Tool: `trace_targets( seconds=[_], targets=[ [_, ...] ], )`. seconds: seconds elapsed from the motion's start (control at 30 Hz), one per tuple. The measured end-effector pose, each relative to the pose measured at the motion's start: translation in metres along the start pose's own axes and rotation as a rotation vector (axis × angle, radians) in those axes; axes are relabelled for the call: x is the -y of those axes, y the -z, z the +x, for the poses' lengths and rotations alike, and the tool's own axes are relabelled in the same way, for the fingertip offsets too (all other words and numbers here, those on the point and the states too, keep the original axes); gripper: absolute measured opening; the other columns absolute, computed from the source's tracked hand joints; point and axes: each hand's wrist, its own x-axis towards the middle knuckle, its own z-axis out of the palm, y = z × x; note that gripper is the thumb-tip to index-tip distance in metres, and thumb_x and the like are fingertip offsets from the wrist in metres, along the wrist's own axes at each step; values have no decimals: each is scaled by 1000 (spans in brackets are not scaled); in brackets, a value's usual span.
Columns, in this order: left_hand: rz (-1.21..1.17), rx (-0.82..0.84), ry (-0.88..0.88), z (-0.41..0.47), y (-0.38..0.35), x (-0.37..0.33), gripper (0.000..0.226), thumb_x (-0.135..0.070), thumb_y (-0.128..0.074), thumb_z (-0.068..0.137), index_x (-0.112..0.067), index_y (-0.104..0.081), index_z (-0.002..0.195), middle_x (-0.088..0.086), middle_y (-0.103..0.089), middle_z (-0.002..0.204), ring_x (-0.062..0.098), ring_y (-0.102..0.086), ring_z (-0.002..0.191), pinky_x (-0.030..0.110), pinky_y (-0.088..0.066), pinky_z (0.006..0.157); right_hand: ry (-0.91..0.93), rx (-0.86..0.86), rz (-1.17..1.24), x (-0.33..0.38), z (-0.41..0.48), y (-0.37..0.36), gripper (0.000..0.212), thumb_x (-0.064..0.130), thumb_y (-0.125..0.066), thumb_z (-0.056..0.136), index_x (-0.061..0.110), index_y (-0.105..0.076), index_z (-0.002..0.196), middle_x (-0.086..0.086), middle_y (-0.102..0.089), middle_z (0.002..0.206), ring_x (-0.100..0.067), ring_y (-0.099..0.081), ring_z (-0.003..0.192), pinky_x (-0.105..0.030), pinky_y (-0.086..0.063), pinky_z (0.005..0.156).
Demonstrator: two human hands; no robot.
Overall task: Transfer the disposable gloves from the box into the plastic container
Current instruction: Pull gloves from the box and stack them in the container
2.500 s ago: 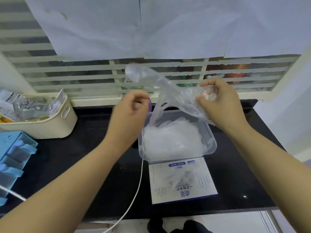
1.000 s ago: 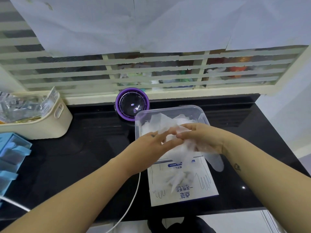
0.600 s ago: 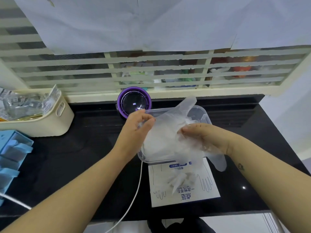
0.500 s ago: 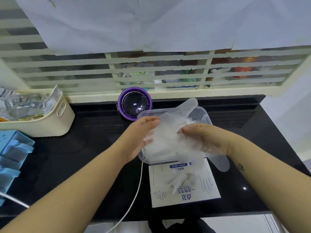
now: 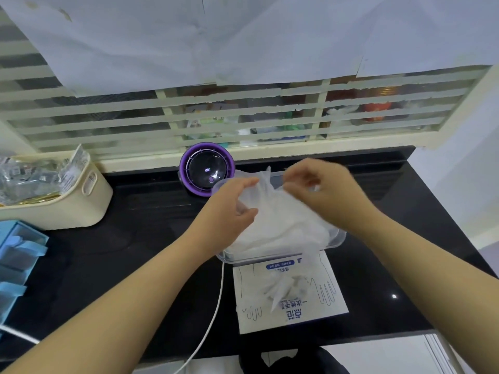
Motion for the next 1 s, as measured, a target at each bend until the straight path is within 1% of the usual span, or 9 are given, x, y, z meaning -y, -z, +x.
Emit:
trace_targets(
  seconds=[0.17,0.23,0.33,0.47,0.6,0.67,0.77,0.87,1.0],
  targets=[
    [70,-29,-48,13,-2,5,65,-18,-62,91,-26,-31,148,-16,-42,137,1,-50,102,11,-40,85,-44,502,-303,4,-6,-23,46,40,-61,88,26,-50,130,9,-51,131,-7,-50,113,-20,-39,96],
    [62,18,24,20,-6,14,67,-15,-63,90,-26,-30,148,-9,-41,142,11,-58,89,11,-48,72,-117,578,-374,-6,-4,-30,47,43,-60,89,26,-48,131,4,-46,137,-15,-48,117,-28,-39,101],
    [130,124,155,28,-16,28,71,-12,-61,90,-25,-26,150,-1,-45,139,15,-59,74,26,-53,65,-139,612,-502,-22,1,-39,45,42,-59,90,24,-50,130,-1,-44,139,-20,-48,118,-35,-40,103],
    [517,170,108,33,-33,32,61,-10,-53,94,-12,-26,148,9,-31,148,26,-50,118,28,-46,88,-107,662,-677,-37,8,-48,51,44,-61,88,24,-48,133,-2,-42,141,-23,-43,123,-37,-36,103],
    [956,302,17,37,-42,38,50,-6,-52,93,-3,-32,139,13,-34,140,28,-50,120,37,-50,93,-88,746,-797,-43,18,-46,56,56,-58,85,25,-52,130,-3,-45,138,-24,-41,124,-40,-33,104],
    [1075,325,6,38,-43,38,51,-5,-53,91,-3,-33,138,15,-34,140,29,-51,119,38,-48,95,-101,726,-886,-43,24,-39,58,68,-47,83,21,-64,113,-2,-53,129,-24,-42,122,-45,-29,105],
    [1211,330,-29,38,-41,32,46,-7,-54,92,-5,-38,134,16,-32,142,26,-54,111,35,-43,92,-13,456,-1043,-37,36,-30,56,66,-36,89,15,-60,83,-2,-58,115,-24,-44,114,-43,-31,100],
    [1310,323,1,38,-40,24,46,-15,-56,93,-8,-43,136,20,-18,154,30,-43,128,45,-29,110,169,428,-926,-33,41,-41,43,44,-54,92,13,-58,122,-4,-49,130,-23,-47,114,-37,-41,95],
    [1380,316,40,35,-37,13,49,-19,-55,94,-9,-43,140,20,4,159,33,-24,140,47,-25,112,23,767,-767,-50,37,-63,94,39,-71,80,20,-12,151,-8,-8,157,-27,-49,122,-38,-49,94]
  ],
)
